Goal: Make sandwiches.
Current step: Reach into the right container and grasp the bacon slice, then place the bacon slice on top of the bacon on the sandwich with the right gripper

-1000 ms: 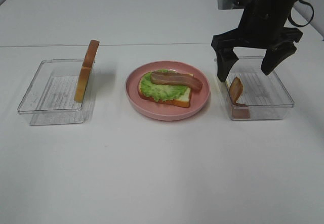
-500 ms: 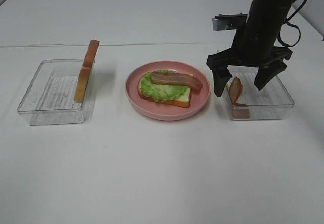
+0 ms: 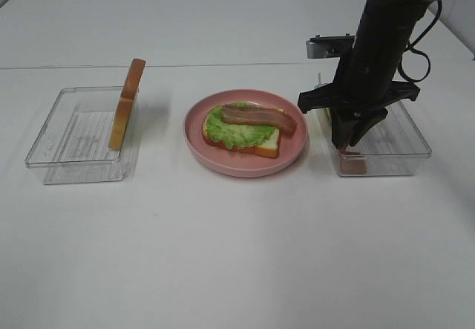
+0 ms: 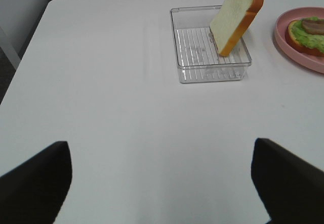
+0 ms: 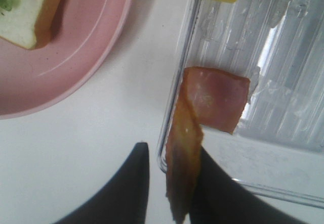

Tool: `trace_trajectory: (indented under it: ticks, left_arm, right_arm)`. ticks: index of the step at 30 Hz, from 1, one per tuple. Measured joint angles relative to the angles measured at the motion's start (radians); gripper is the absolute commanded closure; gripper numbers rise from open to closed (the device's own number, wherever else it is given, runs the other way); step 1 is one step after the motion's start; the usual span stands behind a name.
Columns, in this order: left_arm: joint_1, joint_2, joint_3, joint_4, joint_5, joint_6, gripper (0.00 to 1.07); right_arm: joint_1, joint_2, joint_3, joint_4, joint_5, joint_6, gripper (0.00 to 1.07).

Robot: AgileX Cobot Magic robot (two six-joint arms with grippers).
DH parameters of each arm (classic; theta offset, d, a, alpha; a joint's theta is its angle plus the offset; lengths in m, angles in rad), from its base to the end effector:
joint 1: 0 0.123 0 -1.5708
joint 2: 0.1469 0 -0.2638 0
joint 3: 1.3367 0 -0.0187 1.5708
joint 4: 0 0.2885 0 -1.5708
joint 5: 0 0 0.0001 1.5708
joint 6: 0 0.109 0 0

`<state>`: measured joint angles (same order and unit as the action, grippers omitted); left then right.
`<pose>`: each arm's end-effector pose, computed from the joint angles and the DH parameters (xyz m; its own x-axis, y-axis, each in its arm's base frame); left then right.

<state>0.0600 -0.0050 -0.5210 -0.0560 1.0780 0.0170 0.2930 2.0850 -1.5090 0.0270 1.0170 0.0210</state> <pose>0.0615 -0.0017 0.2928 -0.4467 -0.0364 -0.8940 -0.0201 0.9993 -0.0306 0.4133 0.1273 0.1035 -0.9650 -0.2544 -0.0643 -0.2564 0.9662 0.0252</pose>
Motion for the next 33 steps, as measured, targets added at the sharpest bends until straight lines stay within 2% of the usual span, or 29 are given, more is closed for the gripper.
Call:
trace_trajectory:
  ticks: [1,2,4,12,21,29,33]
  left_arm:
    - [0.0,0.0,0.0,0.0,0.0,0.0,0.18]
    - [0.0,0.0,0.0,0.0,0.0,0.0,0.18]
    - [0.0,0.0,0.0,0.0,0.0,0.0,0.18]
    - [0.0,0.0,0.0,0.0,0.0,0.0,0.18]
    - [0.0,0.0,0.0,0.0,0.0,0.0,0.18]
    - [0.0,0.0,0.0,0.0,0.0,0.0,0.18]
    - [0.0,0.0,0.0,0.0,0.0,0.0,0.18]
  right_arm:
    - [0.0,0.0,0.0,0.0,0.0,0.0,0.97]
    - [0.0,0.0,0.0,-0.002,0.0,0.006,1.05]
    - [0.0,0.0,0.0,-0.006,0.0,0.013,1.07]
    - [0.0,-0.015,-0.013,-0.009,0.009,0.014,1.07]
    - [0.0,-0.11,-0.111,-0.01,0.099,0.014,1.07]
    - [0.007,-0.156,-0.18,0.109,0.121,0.002,1.07]
    - [0.056,-0.158,-0.181,0.154,0.102,-0.007,1.07]
